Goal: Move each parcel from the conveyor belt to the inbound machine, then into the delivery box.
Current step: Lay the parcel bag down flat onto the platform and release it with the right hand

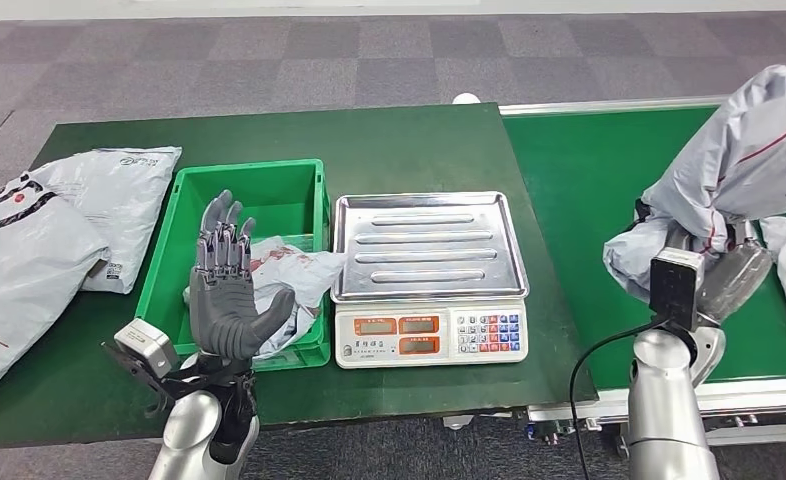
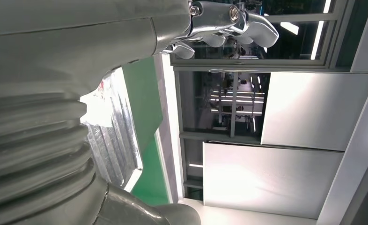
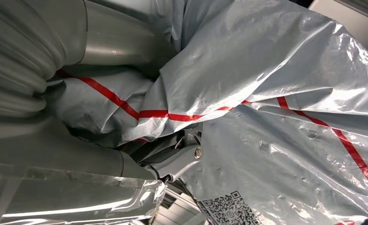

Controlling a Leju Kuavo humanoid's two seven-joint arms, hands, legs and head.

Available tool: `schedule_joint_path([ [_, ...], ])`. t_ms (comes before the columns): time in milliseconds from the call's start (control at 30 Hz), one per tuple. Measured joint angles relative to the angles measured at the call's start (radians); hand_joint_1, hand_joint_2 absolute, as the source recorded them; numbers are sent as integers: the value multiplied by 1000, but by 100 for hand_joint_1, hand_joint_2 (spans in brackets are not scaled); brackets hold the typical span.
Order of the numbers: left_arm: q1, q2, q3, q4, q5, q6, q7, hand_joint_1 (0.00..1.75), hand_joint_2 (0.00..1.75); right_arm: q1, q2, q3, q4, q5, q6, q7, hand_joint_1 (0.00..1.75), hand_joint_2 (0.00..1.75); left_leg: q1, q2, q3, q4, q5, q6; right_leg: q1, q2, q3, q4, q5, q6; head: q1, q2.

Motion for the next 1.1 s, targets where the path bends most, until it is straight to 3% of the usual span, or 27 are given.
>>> schedule_joint_path([
  [133, -4, 0, 0, 6, 4, -4, 0, 0, 175, 27, 19, 0, -81, -1, 0, -44, 175, 175, 0, 0, 0, 0, 0, 0, 0, 0, 0, 0, 0, 0, 0, 0],
  [300, -25, 0, 0, 22, 12, -25, 1, 0, 175, 112, 86, 15, -336, 39, 0, -91, 175, 175, 0, -1, 0, 0, 0, 0, 0, -1, 0, 0, -1, -1, 0, 0],
  [467, -50, 0, 0, 38, 21, -39, 2, 0, 175, 178, 115, 113, -537, 176, 0, -94, 175, 175, 0, 1, 0, -1, -1, -2, 0, 1, 0, 0, -2, -1, 0, 0],
  [700, -62, 0, 0, 49, 20, -51, 10, 0, 175, 189, 129, 231, -581, 256, 20, -71, 175, 175, 0, 1, 1, -1, -1, -2, 0, 1, 1, 0, -2, -1, 0, 0],
  [800, -65, 0, 0, 51, 14, -54, 10, 0, 175, 170, 115, 274, -517, 320, 132, 36, 175, 175, 0, 1, 1, -1, -1, -2, 0, 1, 1, 0, -1, -1, 0, 0],
  [933, -72, 0, 0, 57, 4, -56, 9, 0, 175, 111, 85, 339, -351, 375, 413, 234, 175, 175, 0, 1, 1, -1, 0, -1, 0, 1, 1, 0, -1, -1, 0, 0],
  [1033, -72, 1, 0, 61, -2, -60, 7, 0, 175, 88, 70, 381, -245, 379, 582, 297, 175, 175, 1, -1, 1, -1, 1, -1, 1, -1, 1, 0, 0, -1, 0, 0],
  [1100, -72, 2, 0, 63, -5, -62, 7, 0, 175, 85, 63, 405, -198, 371, 639, 309, 175, 175, 1, -1, 0, -1, 0, -1, 1, -1, 1, 0, -1, -1, 0, 0],
])
